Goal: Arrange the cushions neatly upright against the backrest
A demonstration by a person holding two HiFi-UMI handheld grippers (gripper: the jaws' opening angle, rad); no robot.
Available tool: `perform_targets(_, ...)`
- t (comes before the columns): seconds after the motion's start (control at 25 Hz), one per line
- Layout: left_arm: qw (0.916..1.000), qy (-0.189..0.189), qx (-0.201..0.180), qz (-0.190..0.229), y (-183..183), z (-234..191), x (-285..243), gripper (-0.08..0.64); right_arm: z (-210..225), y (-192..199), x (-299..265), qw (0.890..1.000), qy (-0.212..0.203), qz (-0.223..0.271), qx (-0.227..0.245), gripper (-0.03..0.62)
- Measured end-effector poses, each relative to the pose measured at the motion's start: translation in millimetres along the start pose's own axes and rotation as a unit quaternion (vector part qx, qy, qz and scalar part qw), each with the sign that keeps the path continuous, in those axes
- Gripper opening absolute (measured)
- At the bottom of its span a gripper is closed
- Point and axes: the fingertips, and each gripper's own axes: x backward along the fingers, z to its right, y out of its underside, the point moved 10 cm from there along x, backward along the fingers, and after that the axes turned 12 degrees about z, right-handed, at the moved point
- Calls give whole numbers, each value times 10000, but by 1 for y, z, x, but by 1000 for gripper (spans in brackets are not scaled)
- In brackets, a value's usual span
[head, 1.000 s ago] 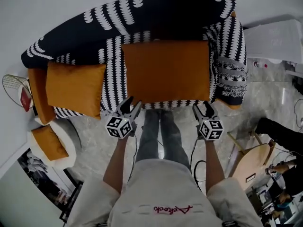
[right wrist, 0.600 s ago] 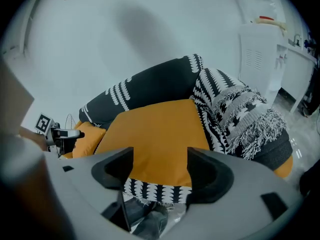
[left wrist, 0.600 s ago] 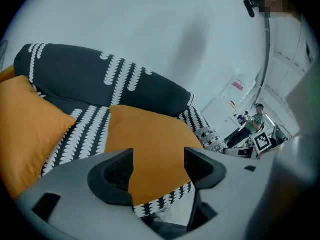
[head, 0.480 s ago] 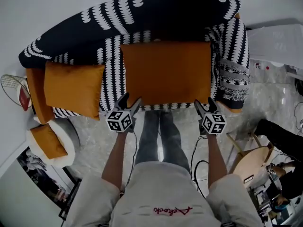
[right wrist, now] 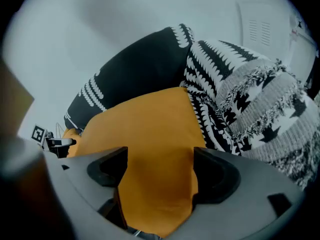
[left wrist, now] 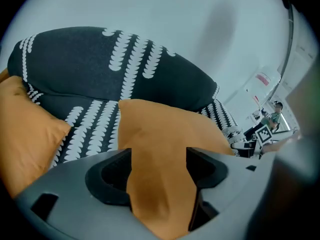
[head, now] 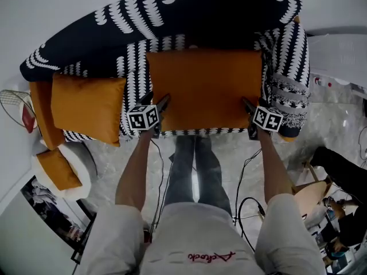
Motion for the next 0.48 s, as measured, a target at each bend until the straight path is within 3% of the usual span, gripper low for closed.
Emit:
perform_targets(0.28, 9987, -341, 109, -355, -5, -23, -30, 368, 13, -12, -35, 9979, 103, -555, 303, 435)
perform_targets(0.48, 9977, -309, 124, -587, 2, -28, -46, 368, 25, -11, -49, 9958, -77, -899, 122, 479)
